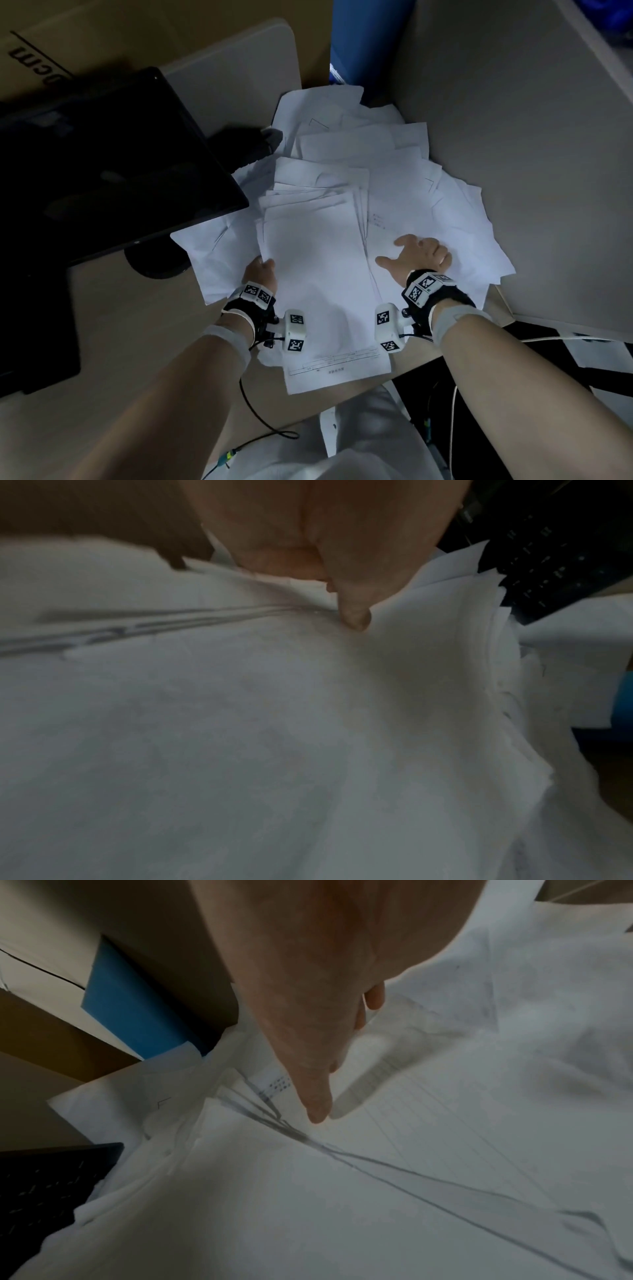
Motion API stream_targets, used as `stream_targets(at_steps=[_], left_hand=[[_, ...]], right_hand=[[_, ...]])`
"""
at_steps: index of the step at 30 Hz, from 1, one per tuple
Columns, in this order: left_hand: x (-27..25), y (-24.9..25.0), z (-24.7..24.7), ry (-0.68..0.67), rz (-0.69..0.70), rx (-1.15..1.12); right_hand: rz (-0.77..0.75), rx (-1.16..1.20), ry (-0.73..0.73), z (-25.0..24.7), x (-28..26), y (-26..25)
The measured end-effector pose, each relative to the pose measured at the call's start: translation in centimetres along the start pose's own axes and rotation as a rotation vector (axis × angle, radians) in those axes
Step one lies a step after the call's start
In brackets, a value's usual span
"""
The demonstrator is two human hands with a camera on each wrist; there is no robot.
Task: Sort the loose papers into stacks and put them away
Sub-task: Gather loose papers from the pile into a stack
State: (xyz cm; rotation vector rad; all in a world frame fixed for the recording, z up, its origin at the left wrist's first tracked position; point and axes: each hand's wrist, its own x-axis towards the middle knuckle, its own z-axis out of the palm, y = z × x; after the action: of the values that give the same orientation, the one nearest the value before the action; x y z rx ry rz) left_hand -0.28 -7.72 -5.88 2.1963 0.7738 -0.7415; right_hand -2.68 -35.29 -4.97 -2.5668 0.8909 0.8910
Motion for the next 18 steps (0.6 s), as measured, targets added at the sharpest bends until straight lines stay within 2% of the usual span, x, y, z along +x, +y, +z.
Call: stream_targets(at_steps=[4, 9, 11, 13, 15, 18], left_hand=[[-0.1, -0.8, -1.0, 0.011, -0.001, 0.034], [0.2, -2.9, -2.1, -0.012, 0.036, 0.001], [0.4, -4.0, -2.3, -0.017, 0.044, -0.034], [0.6, -4.9, -2.5, 0.009, 0.038, -0.085], [0.6, -5.5, -3.0, 0.023, 0.018, -0.136], [0.1, -5.4, -3.5, -0.017, 0.002, -0.135]], right_hand=[[-0.013, 0.091, -0.03, 1.4, -1.6, -0.5], [0.009, 0.143, -0.222, 2.0, -3.3, -0.7], [-0.007, 0.273, -0.25, 2.7, -3.9, -0.6], [0.066, 0.509, -0.199, 3.1, -4.7, -0.2], [0.196, 0.702, -0.073, 2.8, -5.7, 0.5], [0.27, 0.84, 0.03, 2.6, -6.4, 1.6]])
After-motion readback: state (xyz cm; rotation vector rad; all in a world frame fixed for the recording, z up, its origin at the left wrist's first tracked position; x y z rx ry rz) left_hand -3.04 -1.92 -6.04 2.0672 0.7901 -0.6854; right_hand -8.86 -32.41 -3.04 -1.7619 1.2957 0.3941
